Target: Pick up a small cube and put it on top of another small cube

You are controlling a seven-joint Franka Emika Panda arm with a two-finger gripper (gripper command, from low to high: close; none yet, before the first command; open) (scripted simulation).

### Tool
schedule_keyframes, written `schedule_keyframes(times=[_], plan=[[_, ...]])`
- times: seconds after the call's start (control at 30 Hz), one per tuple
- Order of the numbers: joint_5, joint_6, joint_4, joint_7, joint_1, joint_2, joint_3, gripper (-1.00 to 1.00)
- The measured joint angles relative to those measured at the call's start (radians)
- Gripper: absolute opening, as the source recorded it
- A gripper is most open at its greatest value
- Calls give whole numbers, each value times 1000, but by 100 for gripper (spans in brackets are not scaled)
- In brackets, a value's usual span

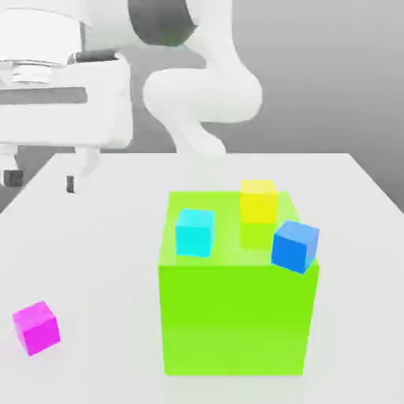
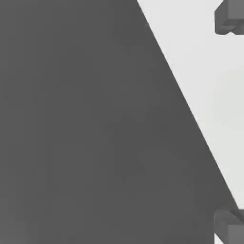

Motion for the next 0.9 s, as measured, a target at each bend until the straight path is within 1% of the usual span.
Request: schedule_keyframes(times=[0.13,0.33,0.47,0.5,0.73,0.9], plan=[[37,60,-31,1,-65,147,-44,0],[106,154,-72,-10,-145,369,-69,0],[189,259,-51,-69,-214,515,4,0],[210,285,-43,-85,-232,549,26,-100],[211,292,-42,-85,-239,557,33,-100],[104,175,-73,-10,-191,405,-33,-100]])
